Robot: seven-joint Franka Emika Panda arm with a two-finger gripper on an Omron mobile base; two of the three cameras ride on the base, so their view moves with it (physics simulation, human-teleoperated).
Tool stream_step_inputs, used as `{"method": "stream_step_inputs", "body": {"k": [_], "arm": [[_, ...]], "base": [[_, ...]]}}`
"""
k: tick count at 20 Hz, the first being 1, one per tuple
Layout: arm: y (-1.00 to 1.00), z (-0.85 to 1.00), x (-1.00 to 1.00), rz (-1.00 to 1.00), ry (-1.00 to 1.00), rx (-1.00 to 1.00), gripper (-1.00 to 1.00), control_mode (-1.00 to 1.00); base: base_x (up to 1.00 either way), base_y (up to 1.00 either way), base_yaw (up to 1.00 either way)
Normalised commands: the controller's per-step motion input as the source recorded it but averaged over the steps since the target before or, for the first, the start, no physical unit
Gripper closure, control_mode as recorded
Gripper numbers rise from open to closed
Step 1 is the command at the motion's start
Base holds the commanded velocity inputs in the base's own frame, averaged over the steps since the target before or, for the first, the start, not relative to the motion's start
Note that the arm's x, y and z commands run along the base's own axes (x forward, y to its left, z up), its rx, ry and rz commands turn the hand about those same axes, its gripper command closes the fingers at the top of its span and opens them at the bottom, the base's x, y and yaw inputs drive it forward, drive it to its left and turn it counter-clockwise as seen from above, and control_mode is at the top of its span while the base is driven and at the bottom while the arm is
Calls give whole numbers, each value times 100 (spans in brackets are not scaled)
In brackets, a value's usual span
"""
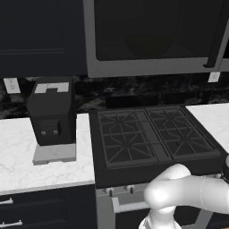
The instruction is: Pick the lemon from the sink and place it in the bowl. Then pick the bowl and place it in the microwave. Then close the microwave door and press the start button.
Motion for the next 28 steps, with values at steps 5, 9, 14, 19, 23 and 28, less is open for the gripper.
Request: {"method": "stream_step_inputs", "body": {"k": [5,9,14,19,23,28], "arm": [[-23,0,39,-2,0,1,-100,-100],[-29,0,25,-1,0,4,-100,-100],[-28,0,22,0,0,5,-100,-100],[-17,0,30,0,0,3,-100,-100],[-5,0,38,0,3,1,-100,-100],[0,-13,41,0,6,1,-100,-100]], "base": [[0,0,0],[0,0,0],[0,0,0],[0,0,0],[0,0,0],[0,0,0]]}}
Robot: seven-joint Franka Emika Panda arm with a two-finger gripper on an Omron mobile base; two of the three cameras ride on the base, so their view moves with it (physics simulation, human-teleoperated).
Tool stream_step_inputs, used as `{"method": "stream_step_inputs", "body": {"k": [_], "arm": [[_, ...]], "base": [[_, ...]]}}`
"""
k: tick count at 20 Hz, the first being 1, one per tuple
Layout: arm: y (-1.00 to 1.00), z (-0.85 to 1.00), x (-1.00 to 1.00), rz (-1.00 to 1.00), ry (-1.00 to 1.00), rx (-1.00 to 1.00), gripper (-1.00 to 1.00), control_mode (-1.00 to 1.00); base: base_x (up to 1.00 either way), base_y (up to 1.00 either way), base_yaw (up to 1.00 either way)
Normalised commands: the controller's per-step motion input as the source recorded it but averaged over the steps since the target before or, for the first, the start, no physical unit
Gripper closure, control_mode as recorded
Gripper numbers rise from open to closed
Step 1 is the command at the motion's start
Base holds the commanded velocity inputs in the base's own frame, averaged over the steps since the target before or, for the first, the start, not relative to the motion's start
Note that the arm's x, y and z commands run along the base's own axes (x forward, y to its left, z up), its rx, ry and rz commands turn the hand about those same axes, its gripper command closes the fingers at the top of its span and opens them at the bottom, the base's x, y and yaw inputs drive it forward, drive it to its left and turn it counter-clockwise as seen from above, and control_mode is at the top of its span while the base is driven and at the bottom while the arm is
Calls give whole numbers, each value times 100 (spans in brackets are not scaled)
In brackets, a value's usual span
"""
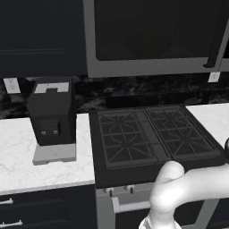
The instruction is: Pick the lemon from the sink and place it in the bowl. Then pick the bowl and place it in the microwave. Then close the microwave door and press the start button.
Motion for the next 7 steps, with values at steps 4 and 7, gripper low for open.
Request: {"method": "stream_step_inputs", "body": {"k": [4,7], "arm": [[29,-45,-41,0,-2,0,-100,-100],[72,-57,-100,0,-5,0,-100,-100]], "base": [[0,0,0],[0,0,0]]}}
